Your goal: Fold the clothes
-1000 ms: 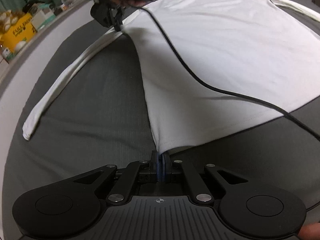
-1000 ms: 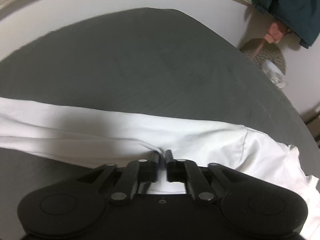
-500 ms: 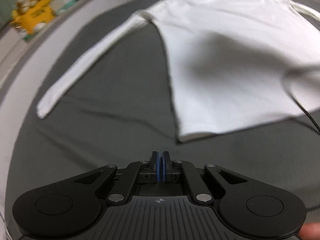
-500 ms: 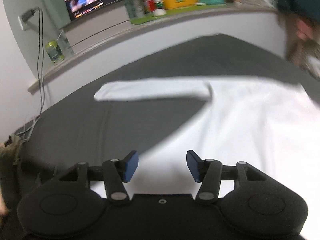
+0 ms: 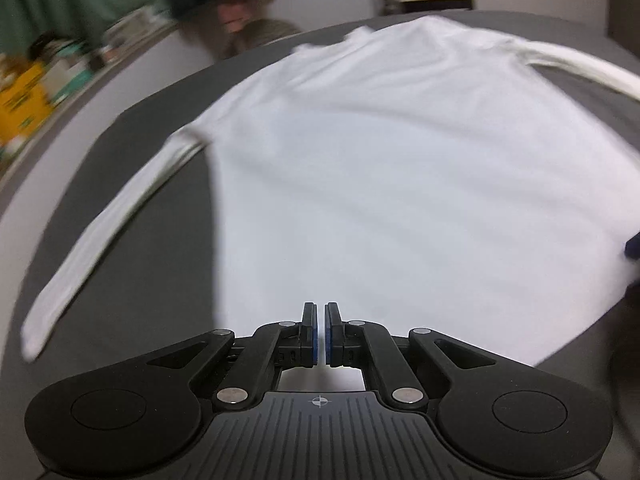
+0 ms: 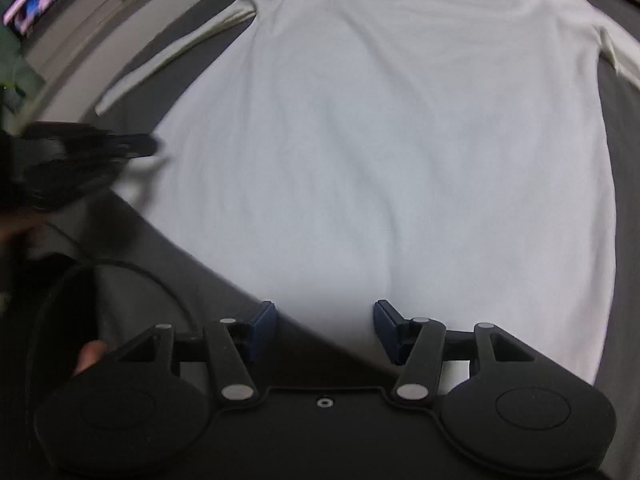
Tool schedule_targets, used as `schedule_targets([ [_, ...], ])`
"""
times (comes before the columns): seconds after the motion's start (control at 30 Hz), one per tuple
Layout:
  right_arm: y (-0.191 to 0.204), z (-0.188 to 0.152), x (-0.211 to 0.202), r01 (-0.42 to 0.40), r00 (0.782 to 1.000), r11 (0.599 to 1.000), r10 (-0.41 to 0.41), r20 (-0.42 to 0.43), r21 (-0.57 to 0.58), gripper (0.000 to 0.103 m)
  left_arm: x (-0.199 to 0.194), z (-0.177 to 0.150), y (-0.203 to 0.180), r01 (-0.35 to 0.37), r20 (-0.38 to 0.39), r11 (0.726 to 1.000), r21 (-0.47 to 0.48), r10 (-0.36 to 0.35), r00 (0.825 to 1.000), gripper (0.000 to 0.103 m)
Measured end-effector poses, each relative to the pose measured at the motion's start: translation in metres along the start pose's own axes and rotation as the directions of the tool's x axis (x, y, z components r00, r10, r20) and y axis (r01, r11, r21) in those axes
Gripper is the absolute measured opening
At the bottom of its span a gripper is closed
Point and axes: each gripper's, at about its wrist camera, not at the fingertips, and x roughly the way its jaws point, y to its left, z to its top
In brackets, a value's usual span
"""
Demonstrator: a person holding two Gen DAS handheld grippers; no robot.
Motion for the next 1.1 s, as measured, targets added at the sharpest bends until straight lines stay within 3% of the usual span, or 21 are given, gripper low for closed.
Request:
schedule_targets([
  [0.07,-0.018,0.006,-0.016,-0.002,0.999,0.997,-0.002,0.046,0.077,0.055,0.001,0.012,-0.014,0.079,0.060,0.996,-0.029,-0.077,0.995,0.003],
  [0.13,-0.037,0.011,-0.031,-0.007,0.996,0.988,-0.007,0.092,0.153,0.067,0.003,0.020,-0.027,0.185,0.151,0.980,-0.077,-0.172,0.974,0.003],
  [0.2,-0.078,0.022,-0.042,-0.025,0.985,0.948,-0.032,0.171,0.317,0.067,0.013,0.017,-0.038,0.352,0.247,0.923,-0.158,-0.308,0.919,0.003],
  [0.27,-0.134,0.030,-0.037,-0.092,0.973,0.844,-0.037,0.230,0.528,0.067,0.025,0.009,-0.050,0.506,0.325,0.840,-0.194,-0.432,0.841,0.003],
  [0.3,-0.158,0.031,-0.031,-0.142,0.966,0.777,-0.026,0.256,0.614,0.067,0.034,0.009,-0.055,0.569,0.327,0.797,-0.204,-0.492,0.807,0.003],
  [0.37,-0.195,0.031,-0.012,-0.251,0.944,0.632,-0.006,0.329,0.733,0.066,0.045,0.009,-0.061,0.610,0.312,0.764,-0.209,-0.539,0.782,0.003],
  [0.5,-0.215,0.039,0.040,-0.425,0.884,0.403,-0.011,0.468,0.811,0.066,0.061,0.002,-0.060,0.632,0.332,0.730,-0.259,-0.547,0.768,0.003],
  [0.57,-0.204,0.052,0.074,-0.477,0.861,0.350,0.003,0.508,0.806,0.066,0.075,-0.005,-0.056,0.669,0.339,0.669,-0.323,-0.579,0.742,0.003],
  [0.67,-0.207,0.088,0.095,-0.451,0.869,0.364,-0.031,0.495,0.815,0.065,0.098,-0.014,-0.050,0.714,0.355,0.565,-0.414,-0.622,0.698,0.003],
  [0.73,-0.205,0.110,0.107,-0.409,0.880,0.382,-0.076,0.469,0.829,0.062,0.110,-0.020,-0.044,0.740,0.375,0.477,-0.474,-0.651,0.660,0.003],
  [0.77,-0.205,0.118,0.113,-0.387,0.883,0.387,-0.104,0.457,0.837,0.056,0.115,-0.022,-0.042,0.751,0.387,0.434,-0.498,-0.663,0.640,0.003],
  [0.8,-0.206,0.126,0.118,-0.367,0.886,0.391,-0.131,0.445,0.844,0.051,0.119,-0.024,-0.040,0.761,0.394,0.408,-0.504,-0.676,0.623,0.003],
  [0.9,-0.213,0.136,0.123,-0.325,0.885,0.377,-0.201,0.419,0.867,0.027,0.122,-0.021,-0.041,0.772,0.379,0.410,-0.485,-0.697,0.609,0.003],
  [0.93,-0.217,0.138,0.122,-0.299,0.888,0.379,-0.226,0.401,0.876,0.011,0.124,-0.020,-0.041,0.775,0.373,0.416,-0.476,-0.702,0.607,0.003],
  [1.1,-0.222,0.147,0.118,-0.220,0.866,0.486,-0.302,0.399,0.845,0.006,0.122,-0.019,-0.043,0.780,0.368,0.414,-0.469,-0.712,0.598,0.003],
])
